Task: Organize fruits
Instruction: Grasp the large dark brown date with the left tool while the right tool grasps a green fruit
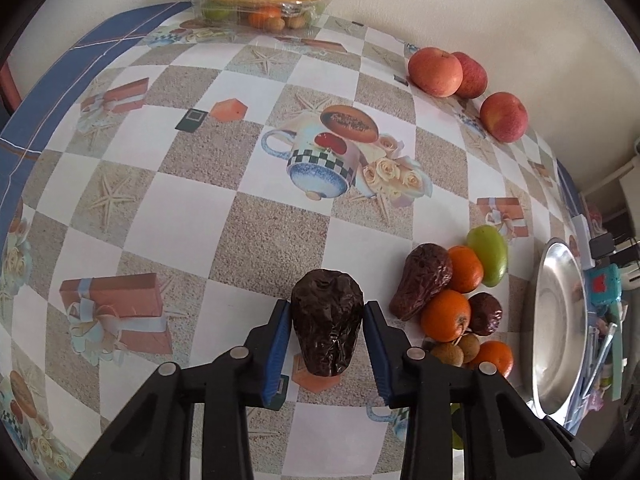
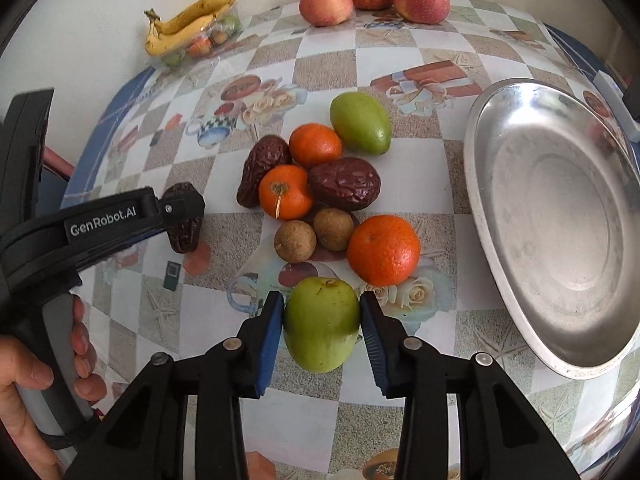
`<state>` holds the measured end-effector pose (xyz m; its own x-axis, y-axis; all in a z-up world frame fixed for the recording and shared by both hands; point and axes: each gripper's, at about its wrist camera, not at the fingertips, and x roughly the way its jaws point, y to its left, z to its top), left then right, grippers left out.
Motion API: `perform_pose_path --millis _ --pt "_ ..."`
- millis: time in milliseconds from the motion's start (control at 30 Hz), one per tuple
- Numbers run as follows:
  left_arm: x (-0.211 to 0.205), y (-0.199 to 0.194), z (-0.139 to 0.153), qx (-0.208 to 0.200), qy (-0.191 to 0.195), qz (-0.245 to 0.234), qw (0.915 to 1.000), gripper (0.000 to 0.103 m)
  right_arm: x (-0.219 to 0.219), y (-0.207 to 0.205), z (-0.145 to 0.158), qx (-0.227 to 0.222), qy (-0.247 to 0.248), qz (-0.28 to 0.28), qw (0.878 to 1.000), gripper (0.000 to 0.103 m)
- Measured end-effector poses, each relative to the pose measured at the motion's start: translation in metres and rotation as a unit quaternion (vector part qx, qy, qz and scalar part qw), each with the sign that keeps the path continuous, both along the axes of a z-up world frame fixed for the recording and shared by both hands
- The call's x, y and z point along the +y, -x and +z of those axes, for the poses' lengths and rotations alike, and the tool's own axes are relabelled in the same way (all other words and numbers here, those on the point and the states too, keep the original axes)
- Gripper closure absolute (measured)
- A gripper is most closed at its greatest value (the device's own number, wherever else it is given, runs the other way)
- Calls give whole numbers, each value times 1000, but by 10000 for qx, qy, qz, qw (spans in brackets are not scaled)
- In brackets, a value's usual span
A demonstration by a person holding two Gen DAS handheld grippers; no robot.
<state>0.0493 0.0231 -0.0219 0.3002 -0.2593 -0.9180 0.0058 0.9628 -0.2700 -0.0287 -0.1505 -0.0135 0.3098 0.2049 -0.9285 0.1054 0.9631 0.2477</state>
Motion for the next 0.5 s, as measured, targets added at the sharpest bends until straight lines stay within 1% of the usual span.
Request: perform_pose_path --millis 167,300,400,500 --pt "5 4 16 -166 149 48 9997 64 -12 6 21 -411 -96 -292 9987 63" --pt "7 2 24 -275 154 145 9994 64 -18 2 40 -664 81 -541 9963 63" --pt "4 -1 26 -322 127 202 9992 64 -29 -8 47 -668 -115 -784 9946 63" --pt "1 -5 29 -353 162 220 9990 64 -35 -21 50 -616 -66 -986 9932 63"
